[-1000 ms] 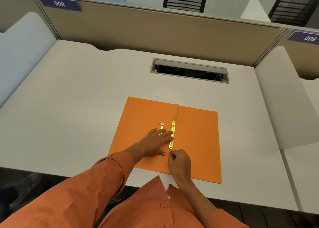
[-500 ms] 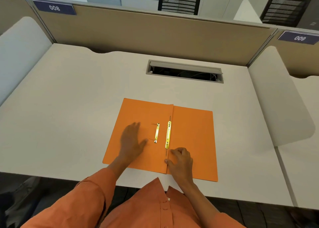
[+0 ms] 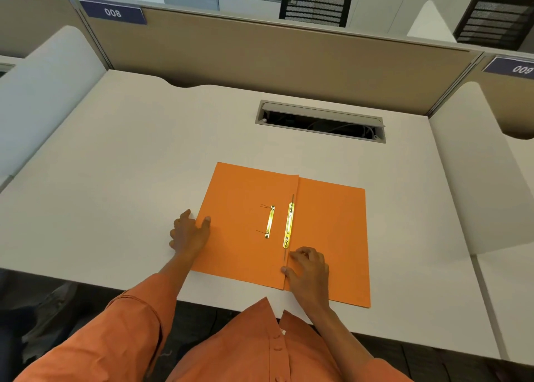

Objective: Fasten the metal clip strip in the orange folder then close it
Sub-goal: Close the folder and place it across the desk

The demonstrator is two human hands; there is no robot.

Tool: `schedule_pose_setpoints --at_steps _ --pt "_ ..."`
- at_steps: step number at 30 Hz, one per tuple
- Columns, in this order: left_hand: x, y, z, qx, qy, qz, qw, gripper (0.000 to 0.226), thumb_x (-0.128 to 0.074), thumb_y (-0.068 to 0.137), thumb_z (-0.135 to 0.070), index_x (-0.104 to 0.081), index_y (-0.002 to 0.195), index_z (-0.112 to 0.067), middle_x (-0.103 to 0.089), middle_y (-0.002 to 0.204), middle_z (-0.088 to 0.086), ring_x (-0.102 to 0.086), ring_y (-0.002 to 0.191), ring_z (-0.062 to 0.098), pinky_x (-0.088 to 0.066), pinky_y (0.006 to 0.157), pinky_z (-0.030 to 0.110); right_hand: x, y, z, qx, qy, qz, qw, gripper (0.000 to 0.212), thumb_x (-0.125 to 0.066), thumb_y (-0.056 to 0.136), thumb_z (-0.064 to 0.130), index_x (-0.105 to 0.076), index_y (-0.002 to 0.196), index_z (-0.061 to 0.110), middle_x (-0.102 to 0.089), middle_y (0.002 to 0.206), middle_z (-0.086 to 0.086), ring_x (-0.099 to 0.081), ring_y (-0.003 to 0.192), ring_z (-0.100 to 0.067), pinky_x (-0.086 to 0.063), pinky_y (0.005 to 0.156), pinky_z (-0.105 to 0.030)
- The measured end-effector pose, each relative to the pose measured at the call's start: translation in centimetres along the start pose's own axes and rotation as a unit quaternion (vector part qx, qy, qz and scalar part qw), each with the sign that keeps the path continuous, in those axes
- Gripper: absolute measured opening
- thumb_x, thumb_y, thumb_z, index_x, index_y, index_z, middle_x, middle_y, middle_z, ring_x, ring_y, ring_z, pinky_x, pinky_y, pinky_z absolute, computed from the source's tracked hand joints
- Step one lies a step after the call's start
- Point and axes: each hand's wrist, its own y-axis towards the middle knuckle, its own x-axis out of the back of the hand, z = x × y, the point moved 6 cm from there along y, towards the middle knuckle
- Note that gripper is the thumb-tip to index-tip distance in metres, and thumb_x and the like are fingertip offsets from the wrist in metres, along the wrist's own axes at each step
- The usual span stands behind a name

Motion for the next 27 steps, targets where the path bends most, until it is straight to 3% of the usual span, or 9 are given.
schedule_pose_setpoints --at_steps 4,9,13,16,19,21,24,27 --pt "0.8 0.8 0.1 0.028 -0.054 0.020 0.998 0.064 -0.059 0.097 -0.052 -0.049 0.148 -0.016 -0.056 0.149 0.013 -0.048 0.139 0.040 -0.038 0.115 0.056 0.0 0.0 -0.2 0.004 0.000 -0.003 1.000 0.035 -0.084 0.080 0.035 -0.075 0.112 0.023 -0.062 0.122 0.007 -0.054 0.117 -0.019 -0.036 0.091 -0.033" --pt "2.4 0.4 -1.0 0.005 -0.116 0.040 0.992 0.047 -0.056 0.095 -0.049 -0.070 0.122 -0.015 -0.070 0.128 0.007 -0.064 0.117 0.034 -0.049 0.106 0.056 0.2 0.0 -0.2 0.009 0.004 0.002 1.000 0.033 -0.082 0.082 0.036 -0.075 0.112 0.025 -0.060 0.123 0.009 -0.051 0.119 -0.016 -0.034 0.092 -0.031" --pt "4.4 -1.6 -3.6 -0.039 -0.185 0.066 0.980 0.027 -0.058 0.103 -0.034 -0.075 0.098 -0.013 -0.073 0.103 0.004 -0.069 0.103 0.032 -0.057 0.088 0.046 0.3 0.1 -0.5 0.010 0.014 0.009 1.000 0.033 -0.080 0.082 0.040 -0.074 0.112 0.027 -0.059 0.124 0.012 -0.049 0.119 -0.012 -0.033 0.093 -0.032" --pt "5.9 -3.4 -6.0 -0.063 -0.217 0.112 0.968 0.023 -0.060 0.103 -0.033 -0.076 0.101 -0.017 -0.075 0.106 0.002 -0.069 0.099 0.023 -0.054 0.077 0.035 0.4 0.3 -1.0 0.009 0.044 0.013 0.999 0.031 -0.077 0.087 0.036 -0.074 0.115 0.024 -0.061 0.125 0.009 -0.050 0.118 -0.012 -0.037 0.095 -0.034" --pt "6.8 -4.4 -7.5 -0.086 -0.219 0.136 0.962 0.025 -0.062 0.102 -0.035 -0.078 0.112 -0.018 -0.077 0.111 0.005 -0.070 0.109 0.029 -0.056 0.092 0.047 1.6 0.3 -1.9 -0.018 0.143 -0.008 0.989 0.026 -0.074 0.093 0.023 -0.074 0.118 0.015 -0.067 0.121 0.004 -0.059 0.111 -0.011 -0.050 0.099 -0.039" --pt "7.2 -5.2 -8.3 -0.099 -0.227 0.154 0.957 0.022 -0.065 0.100 -0.037 -0.080 0.108 -0.024 -0.080 0.109 0.005 -0.070 0.112 0.035 -0.053 0.101 0.056 2.9 0.1 -2.7 -0.062 0.212 -0.029 0.975 0.022 -0.071 0.096 0.020 -0.075 0.118 0.016 -0.068 0.115 0.008 -0.062 0.106 -0.001 -0.055 0.096 -0.034" --pt "7.2 -6.4 -9.5 -0.112 -0.239 0.184 0.947 0.021 -0.068 0.097 -0.037 -0.081 0.108 -0.025 -0.081 0.108 0.005 -0.068 0.115 0.039 -0.051 0.103 0.059 4.9 -0.2 -4.6 -0.116 0.246 -0.075 0.960 0.019 -0.067 0.099 0.021 -0.075 0.117 0.018 -0.070 0.111 0.010 -0.063 0.103 0.003 -0.057 0.093 -0.031" --pt "6.6 -7.9 -10.7 -0.113 -0.257 0.209 0.937 0.032 -0.071 0.090 -0.042 -0.081 0.113 -0.022 -0.079 0.113 0.010 -0.066 0.118 0.043 -0.050 0.104 0.059 6.3 -0.4 -7.1 -0.169 0.260 -0.099 0.945 0.022 -0.063 0.102 0.027 -0.075 0.119 0.019 -0.071 0.114 0.005 -0.064 0.104 -0.007 -0.057 0.095 -0.037"
